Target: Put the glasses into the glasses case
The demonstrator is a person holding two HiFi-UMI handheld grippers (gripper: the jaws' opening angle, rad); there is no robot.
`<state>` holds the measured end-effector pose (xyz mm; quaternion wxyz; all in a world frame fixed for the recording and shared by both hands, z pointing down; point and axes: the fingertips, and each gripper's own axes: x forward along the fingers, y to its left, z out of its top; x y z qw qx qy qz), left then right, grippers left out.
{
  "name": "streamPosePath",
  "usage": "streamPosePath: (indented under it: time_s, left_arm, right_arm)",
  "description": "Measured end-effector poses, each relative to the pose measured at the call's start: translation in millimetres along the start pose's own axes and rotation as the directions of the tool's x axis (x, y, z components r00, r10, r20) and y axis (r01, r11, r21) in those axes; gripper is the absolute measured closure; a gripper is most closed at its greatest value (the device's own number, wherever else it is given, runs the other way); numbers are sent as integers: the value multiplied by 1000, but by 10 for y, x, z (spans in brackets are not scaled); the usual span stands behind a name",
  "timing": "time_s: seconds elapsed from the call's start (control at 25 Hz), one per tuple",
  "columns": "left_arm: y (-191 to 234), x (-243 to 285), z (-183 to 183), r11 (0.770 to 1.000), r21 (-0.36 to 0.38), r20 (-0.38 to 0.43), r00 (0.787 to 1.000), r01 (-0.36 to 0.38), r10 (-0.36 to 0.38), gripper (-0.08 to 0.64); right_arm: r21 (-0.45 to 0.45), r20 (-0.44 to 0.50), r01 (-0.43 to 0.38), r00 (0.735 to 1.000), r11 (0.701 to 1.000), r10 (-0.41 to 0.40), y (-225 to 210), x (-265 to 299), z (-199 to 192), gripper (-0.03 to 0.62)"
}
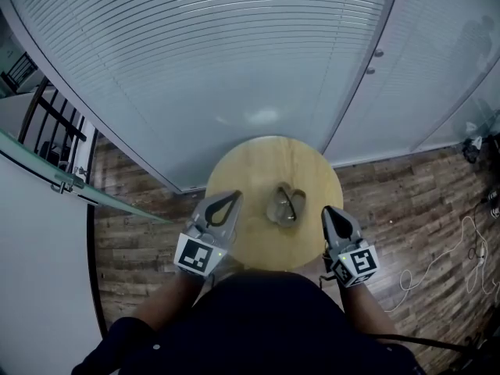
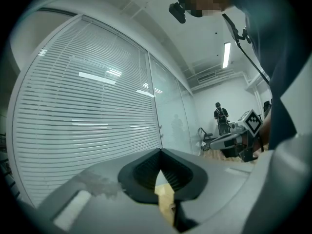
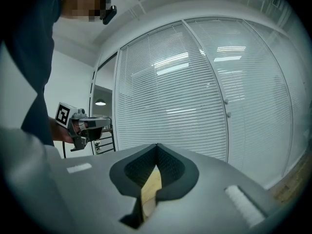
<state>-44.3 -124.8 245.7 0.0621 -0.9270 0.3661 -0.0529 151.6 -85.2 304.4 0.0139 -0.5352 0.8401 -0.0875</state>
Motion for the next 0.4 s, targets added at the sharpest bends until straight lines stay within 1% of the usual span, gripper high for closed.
streamPosePath:
  time_s: [0.2, 0.4]
  left_arm:
    - [-1, -58, -10, 1000, 7, 0, 1000, -12, 12, 560]
    - [71, -111, -63, 1000, 1, 0, 1000, -26, 26, 560]
  right_arm:
    - [-39, -31, -49, 998, 998, 47, 125, 40, -72, 584]
    - [-57, -35, -56, 998, 997, 54, 145, 100, -142, 584]
